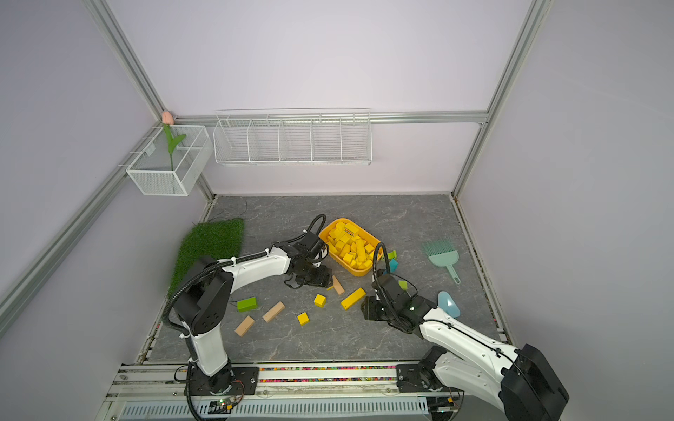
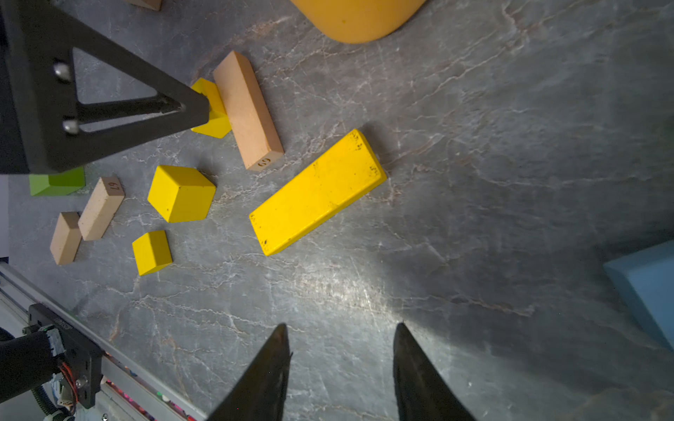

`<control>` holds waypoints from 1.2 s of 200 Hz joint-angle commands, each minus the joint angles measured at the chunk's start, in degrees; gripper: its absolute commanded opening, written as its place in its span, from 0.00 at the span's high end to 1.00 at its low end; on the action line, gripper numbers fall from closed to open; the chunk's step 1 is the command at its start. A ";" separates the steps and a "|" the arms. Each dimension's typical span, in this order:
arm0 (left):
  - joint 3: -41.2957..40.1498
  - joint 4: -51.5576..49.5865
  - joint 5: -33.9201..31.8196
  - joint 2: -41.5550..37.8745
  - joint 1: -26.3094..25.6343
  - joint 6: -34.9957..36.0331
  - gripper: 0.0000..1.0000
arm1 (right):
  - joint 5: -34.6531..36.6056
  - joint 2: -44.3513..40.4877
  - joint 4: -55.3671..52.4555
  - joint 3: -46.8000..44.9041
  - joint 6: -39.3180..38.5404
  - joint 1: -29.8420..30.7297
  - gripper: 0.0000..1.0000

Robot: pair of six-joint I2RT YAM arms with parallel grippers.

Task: Pick out the yellow building blocks
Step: Pick up the building block from the center of the board.

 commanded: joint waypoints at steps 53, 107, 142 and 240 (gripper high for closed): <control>6.59 -6.25 -6.32 4.20 -3.02 1.33 0.42 | 0.23 0.51 0.50 0.59 0.45 0.31 0.52; 6.26 -6.26 -6.63 3.92 -3.07 1.31 0.54 | 0.32 0.58 0.47 0.61 0.47 0.32 0.52; 6.16 -6.00 -6.54 3.67 -3.07 1.31 0.60 | 0.43 0.52 0.30 0.69 0.55 0.34 0.52; 6.17 -6.22 -6.03 1.92 -3.07 1.73 0.65 | 0.58 0.43 0.28 0.60 0.61 0.33 0.52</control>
